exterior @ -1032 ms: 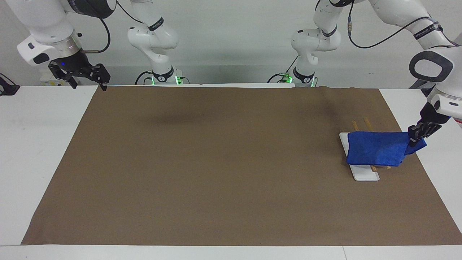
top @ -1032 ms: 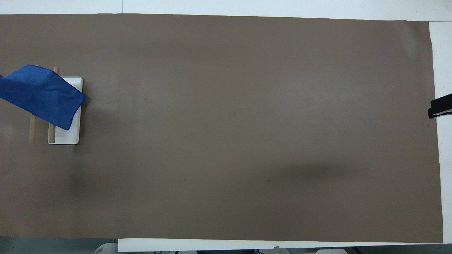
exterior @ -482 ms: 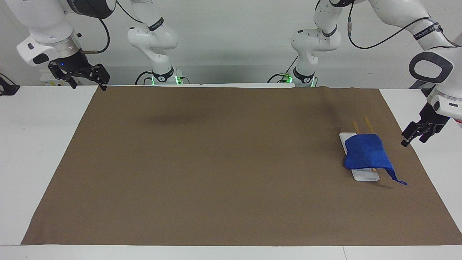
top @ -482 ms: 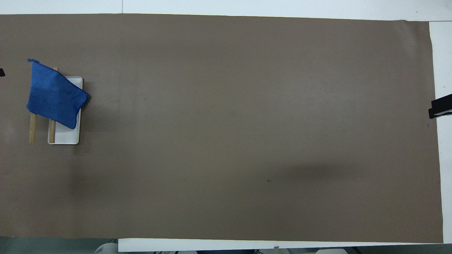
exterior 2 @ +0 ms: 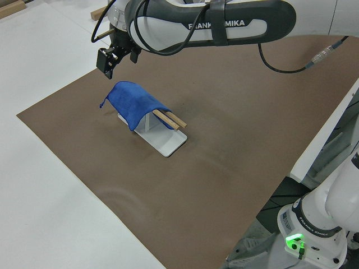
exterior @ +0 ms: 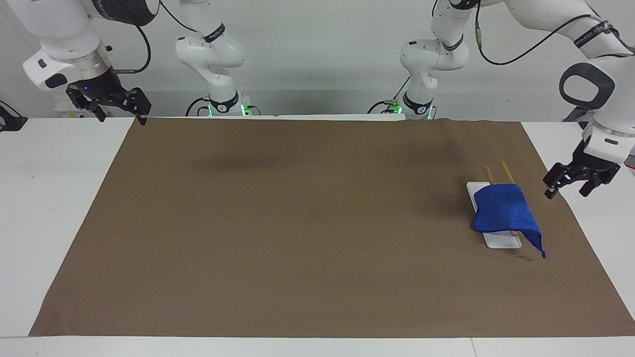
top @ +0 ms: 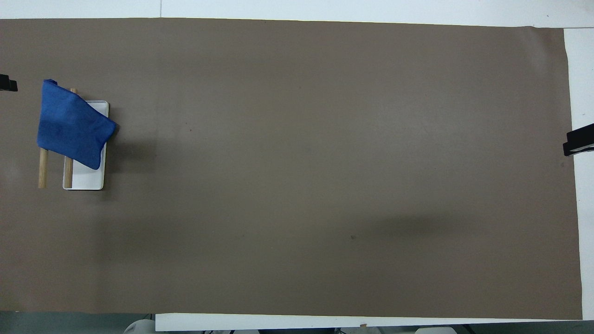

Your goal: Right arm passes towel to left arm to hang

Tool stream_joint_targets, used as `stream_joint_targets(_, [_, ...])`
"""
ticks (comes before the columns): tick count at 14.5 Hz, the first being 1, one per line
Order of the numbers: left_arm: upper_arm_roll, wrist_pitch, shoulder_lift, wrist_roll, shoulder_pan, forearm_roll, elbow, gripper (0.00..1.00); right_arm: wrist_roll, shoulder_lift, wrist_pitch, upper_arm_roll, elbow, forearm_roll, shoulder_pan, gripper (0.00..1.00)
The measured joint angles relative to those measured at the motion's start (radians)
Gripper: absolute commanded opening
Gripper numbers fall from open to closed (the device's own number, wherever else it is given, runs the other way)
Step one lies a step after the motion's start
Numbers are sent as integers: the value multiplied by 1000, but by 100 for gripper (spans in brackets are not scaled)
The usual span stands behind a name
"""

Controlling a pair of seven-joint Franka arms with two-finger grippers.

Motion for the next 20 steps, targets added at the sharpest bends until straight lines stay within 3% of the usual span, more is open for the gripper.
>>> stream_joint_targets(5, [-61, -389, -6, -192, -29, 2, 175, 98, 0, 0, 0, 0, 0, 0, 0, 100])
stream_joint_targets(8, [-79, -500, -25, -272, -63, 4, 204, 98, 0, 0, 0, 0, 0, 0, 0, 100])
stream_joint_targets(14, [-189, -541, -46, -277, -82, 133, 205, 96, 0, 0, 0, 0, 0, 0, 0, 100])
stream_joint_targets(20, [-183, -538, -98, -273, -82, 144, 147, 97, 0, 0, 0, 0, 0, 0, 0, 100])
